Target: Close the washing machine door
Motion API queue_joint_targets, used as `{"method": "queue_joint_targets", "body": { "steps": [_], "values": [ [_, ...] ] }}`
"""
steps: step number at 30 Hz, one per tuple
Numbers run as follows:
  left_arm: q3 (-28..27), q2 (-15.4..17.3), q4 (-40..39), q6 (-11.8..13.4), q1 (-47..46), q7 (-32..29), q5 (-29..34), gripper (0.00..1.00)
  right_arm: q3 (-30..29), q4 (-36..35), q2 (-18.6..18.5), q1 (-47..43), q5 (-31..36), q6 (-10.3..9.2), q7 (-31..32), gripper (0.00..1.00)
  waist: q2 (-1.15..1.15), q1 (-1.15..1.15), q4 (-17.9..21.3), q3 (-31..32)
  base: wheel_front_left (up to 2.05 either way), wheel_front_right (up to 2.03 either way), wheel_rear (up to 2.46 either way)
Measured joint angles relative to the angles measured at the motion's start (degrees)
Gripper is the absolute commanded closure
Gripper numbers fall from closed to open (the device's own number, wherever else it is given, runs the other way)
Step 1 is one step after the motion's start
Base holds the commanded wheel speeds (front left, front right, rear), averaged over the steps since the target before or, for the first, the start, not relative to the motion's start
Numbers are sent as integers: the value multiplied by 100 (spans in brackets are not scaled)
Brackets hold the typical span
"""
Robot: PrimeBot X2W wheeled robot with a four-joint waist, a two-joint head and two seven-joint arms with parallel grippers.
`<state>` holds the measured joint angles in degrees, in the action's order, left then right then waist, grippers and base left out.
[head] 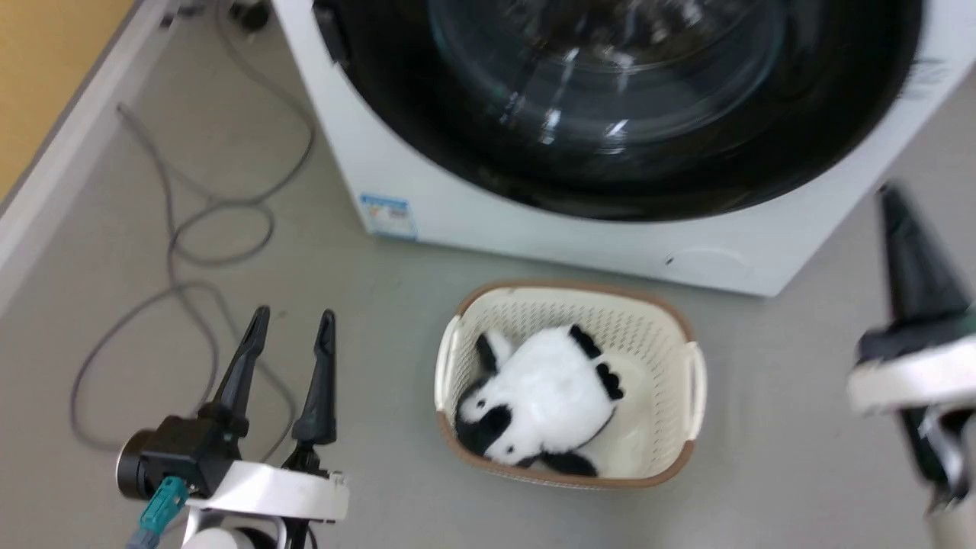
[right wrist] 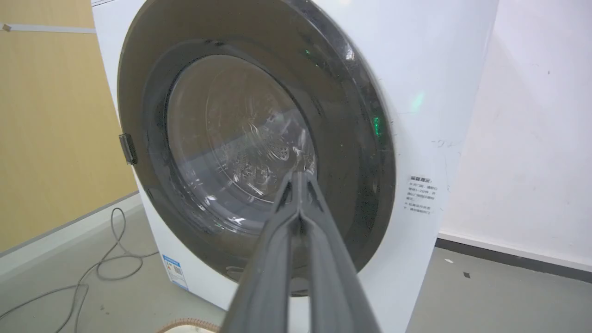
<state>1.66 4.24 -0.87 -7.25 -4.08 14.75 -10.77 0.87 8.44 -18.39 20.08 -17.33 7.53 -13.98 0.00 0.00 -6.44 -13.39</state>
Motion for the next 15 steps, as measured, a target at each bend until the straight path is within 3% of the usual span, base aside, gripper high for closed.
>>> {"method": "queue_joint_targets", "body": {
  "steps": [9, 15],
  "values": [
    [-114, -82, 209, 3, 302, 0, 127, 0, -223, -753, 939, -1442, 615, 0, -76, 100, 0, 0, 356, 658, 0, 0, 0],
    [-56, -116, 332, 3, 534, 0, 149, 0, -564, -1014, 1298, -2035, 775, 0, -76, 100, 0, -1, 442, 894, 0, 0, 0]
  ]
}}
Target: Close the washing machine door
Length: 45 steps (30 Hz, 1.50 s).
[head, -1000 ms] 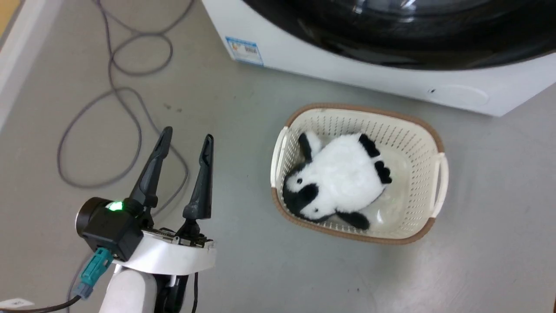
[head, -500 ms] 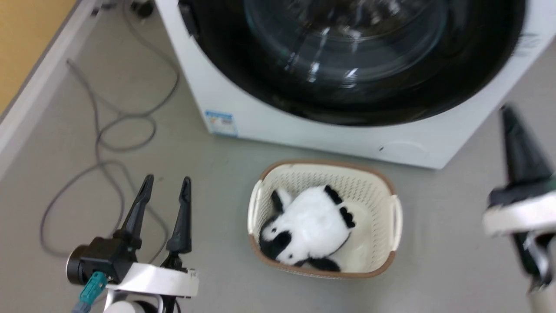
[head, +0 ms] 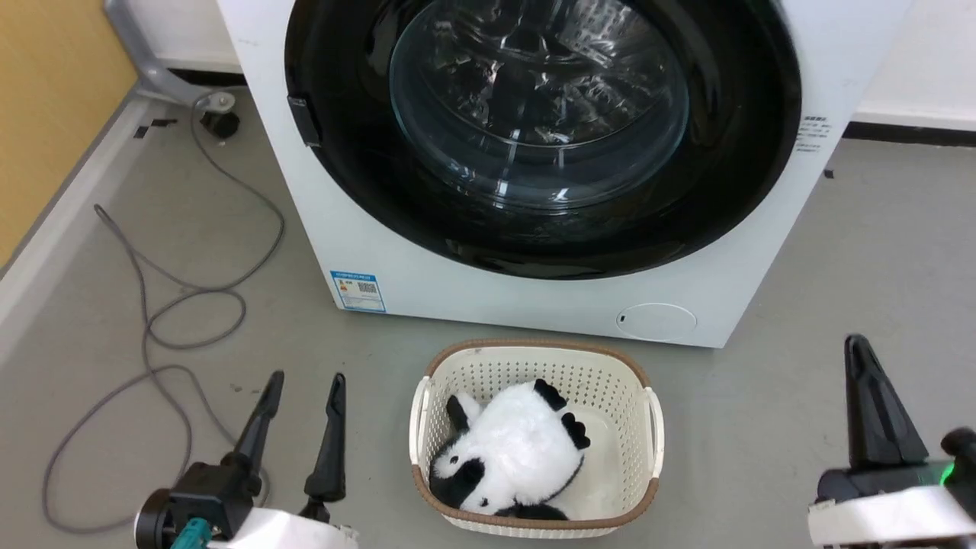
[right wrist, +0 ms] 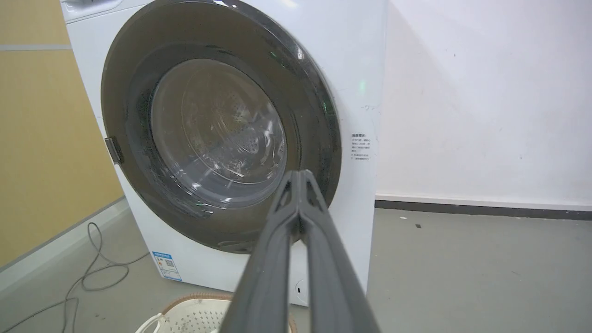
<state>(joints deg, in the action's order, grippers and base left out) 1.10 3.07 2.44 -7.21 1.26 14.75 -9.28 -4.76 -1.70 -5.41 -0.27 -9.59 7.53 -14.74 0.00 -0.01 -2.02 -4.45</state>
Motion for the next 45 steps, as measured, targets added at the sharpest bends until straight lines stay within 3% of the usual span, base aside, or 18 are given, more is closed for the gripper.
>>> {"method": "queue_joint_targets", "body": {
  "steps": [2, 3, 4, 25, 26, 45],
  "values": [
    [19, -1, 31, -1, 44, 0, -3, 0, -31, -58, 35, -118, 102, 0, 0, 100, 0, 0, 14, 44, 0, 0, 0],
    [26, -2, 37, -1, 63, 0, -5, 0, -55, -80, 60, -176, 136, 0, 0, 91, 0, 0, 18, 66, 0, 0, 0],
    [29, -3, 46, -1, 87, 0, -7, 0, -100, -101, 94, -233, 191, 0, 0, 0, 0, 0, 20, 82, 0, 0, 0],
    [27, -10, 135, -2, 185, 0, -42, 0, -68, -101, 222, -505, 238, 0, 0, 0, 0, 0, -20, 161, 0, 0, 0],
    [34, -10, 131, -1, 175, -2, -49, 100, -60, -101, 222, -504, 240, 0, 1, 100, 0, 1, -21, 147, 0, 0, 0],
    [22, -10, 127, 56, 175, -160, 11, 100, -14, -80, 221, -493, 260, 0, 153, 100, 0, 1, 5, 181, 0, 0, 0]
  ]
}}
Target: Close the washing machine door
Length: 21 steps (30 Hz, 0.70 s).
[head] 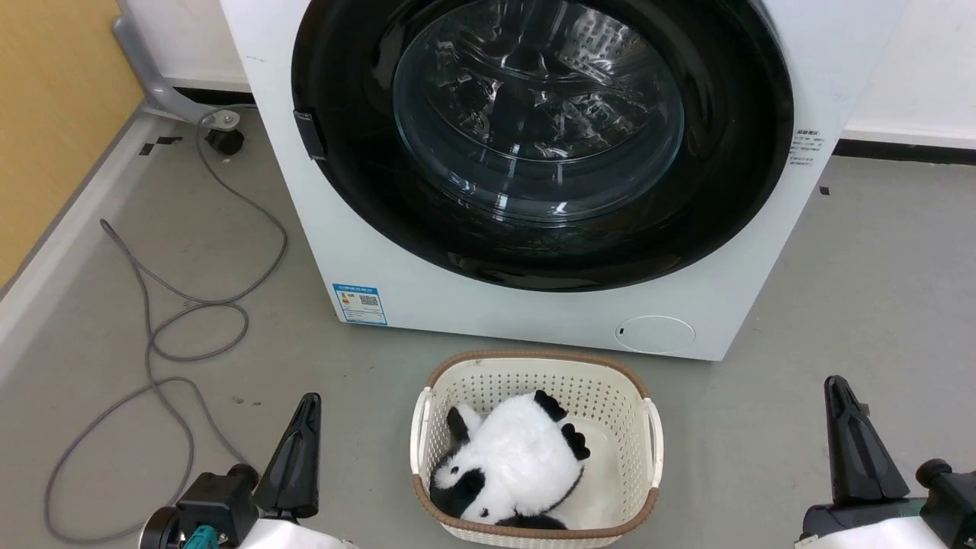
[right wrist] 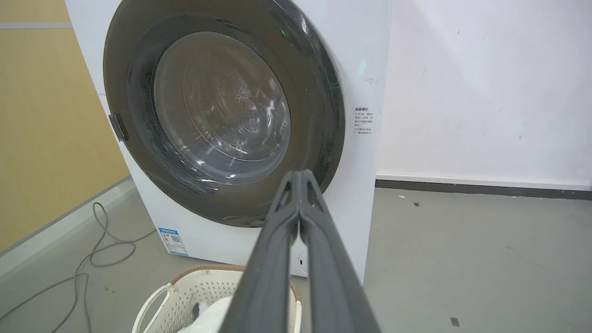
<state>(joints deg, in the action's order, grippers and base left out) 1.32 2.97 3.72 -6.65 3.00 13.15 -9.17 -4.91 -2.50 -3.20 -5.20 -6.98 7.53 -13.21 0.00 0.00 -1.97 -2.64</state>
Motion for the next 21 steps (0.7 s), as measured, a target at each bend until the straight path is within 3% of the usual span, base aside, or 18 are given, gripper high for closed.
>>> {"method": "queue_joint_targets", "body": {
  "steps": [21],
  "values": [
    [-19, -1, -66, 120, -10, -255, 167, 100, 98, 38, 0, 48, 155, 0, 254, 100, 0, 0, 37, 50, 0, 0, 0]
  ]
}}
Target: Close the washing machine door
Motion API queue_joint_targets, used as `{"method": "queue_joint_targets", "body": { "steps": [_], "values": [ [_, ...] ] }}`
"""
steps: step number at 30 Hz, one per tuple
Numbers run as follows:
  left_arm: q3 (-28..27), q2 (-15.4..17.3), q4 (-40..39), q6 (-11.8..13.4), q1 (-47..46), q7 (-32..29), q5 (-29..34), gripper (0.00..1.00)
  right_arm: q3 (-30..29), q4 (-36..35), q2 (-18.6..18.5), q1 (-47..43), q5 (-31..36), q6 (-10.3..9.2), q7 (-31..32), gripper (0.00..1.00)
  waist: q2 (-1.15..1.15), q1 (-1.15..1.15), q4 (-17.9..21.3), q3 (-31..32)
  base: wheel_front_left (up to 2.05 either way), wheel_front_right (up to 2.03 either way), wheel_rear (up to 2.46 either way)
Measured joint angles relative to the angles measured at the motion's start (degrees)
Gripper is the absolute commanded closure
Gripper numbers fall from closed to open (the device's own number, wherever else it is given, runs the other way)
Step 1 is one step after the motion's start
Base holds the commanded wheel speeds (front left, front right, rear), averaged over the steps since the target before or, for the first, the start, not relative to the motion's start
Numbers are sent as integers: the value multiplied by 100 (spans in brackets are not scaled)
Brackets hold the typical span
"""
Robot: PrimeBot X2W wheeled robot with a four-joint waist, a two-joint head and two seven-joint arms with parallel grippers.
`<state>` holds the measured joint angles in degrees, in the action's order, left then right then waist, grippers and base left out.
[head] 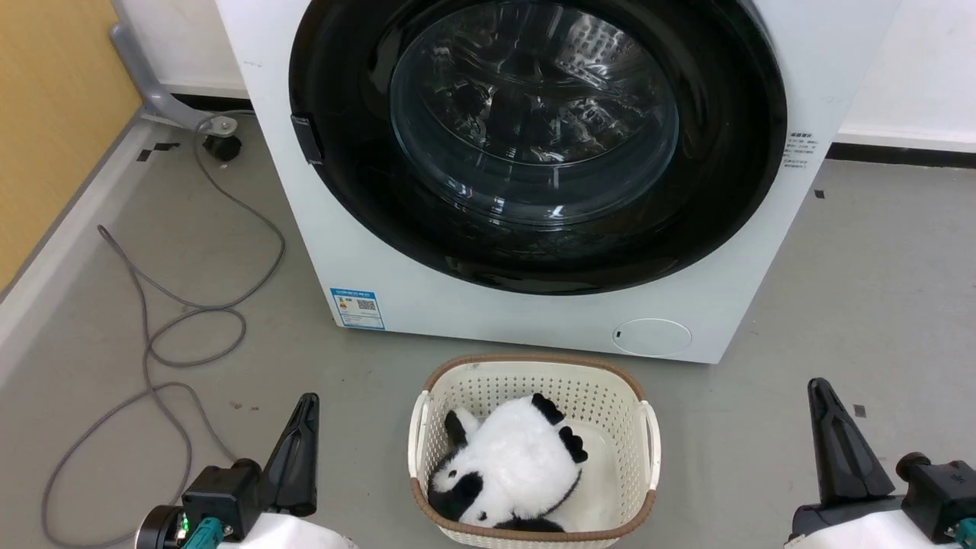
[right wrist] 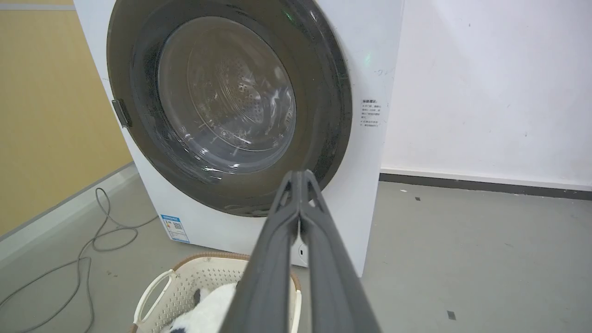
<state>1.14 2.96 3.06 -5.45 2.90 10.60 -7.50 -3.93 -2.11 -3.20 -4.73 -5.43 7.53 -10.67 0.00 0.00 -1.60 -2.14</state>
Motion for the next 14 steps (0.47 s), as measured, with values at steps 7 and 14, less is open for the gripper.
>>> {"method": "queue_joint_targets", "body": {
  "steps": [7, 14],
  "values": [
    [-8, 0, -18, 31, -24, -75, 54, 100, 31, 16, 0, 19, 41, 0, 71, 100, 0, 0, 12, 17, 0, 0, 0],
    [-13, 0, -47, 78, -40, -153, 107, 100, 55, 25, 0, 53, 59, 0, 157, 100, 0, 0, 25, 33, 0, 0, 0]
  ]
}}
